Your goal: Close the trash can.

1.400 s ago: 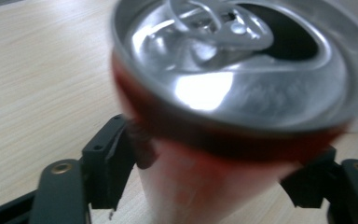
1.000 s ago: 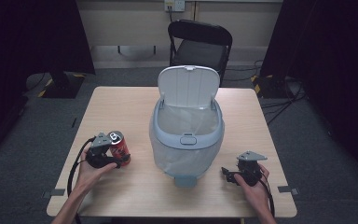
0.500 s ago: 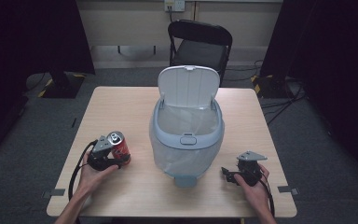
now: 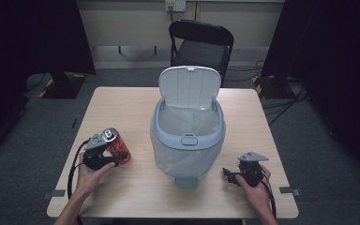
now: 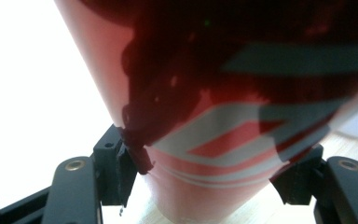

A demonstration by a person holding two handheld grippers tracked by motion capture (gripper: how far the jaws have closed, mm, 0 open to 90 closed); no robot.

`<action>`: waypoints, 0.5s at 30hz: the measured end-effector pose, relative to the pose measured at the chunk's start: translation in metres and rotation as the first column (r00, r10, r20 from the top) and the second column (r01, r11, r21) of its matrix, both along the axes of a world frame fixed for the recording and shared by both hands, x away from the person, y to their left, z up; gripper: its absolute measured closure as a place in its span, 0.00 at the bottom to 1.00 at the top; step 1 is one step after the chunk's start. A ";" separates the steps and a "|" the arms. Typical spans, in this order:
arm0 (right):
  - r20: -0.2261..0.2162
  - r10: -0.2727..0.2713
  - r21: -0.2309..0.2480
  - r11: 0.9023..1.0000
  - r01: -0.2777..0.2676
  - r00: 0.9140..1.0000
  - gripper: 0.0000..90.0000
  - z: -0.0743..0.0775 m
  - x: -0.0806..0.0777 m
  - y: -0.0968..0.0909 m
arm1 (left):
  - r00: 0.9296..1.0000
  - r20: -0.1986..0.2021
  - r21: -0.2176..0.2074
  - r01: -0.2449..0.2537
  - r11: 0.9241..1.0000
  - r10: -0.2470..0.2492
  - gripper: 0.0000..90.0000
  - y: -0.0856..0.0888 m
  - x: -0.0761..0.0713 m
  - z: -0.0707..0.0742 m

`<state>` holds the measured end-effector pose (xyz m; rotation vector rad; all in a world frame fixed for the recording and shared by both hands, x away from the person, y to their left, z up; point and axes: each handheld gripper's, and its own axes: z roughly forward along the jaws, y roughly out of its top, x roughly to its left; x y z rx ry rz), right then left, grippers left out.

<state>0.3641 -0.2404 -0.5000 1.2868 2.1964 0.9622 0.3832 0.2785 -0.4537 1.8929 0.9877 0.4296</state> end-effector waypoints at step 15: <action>0.000 0.000 0.000 1.000 0.000 1.000 0.17 0.000 0.000 0.000 | 0.997 0.076 -0.137 0.016 0.991 -0.005 0.38 0.004 -0.018 0.046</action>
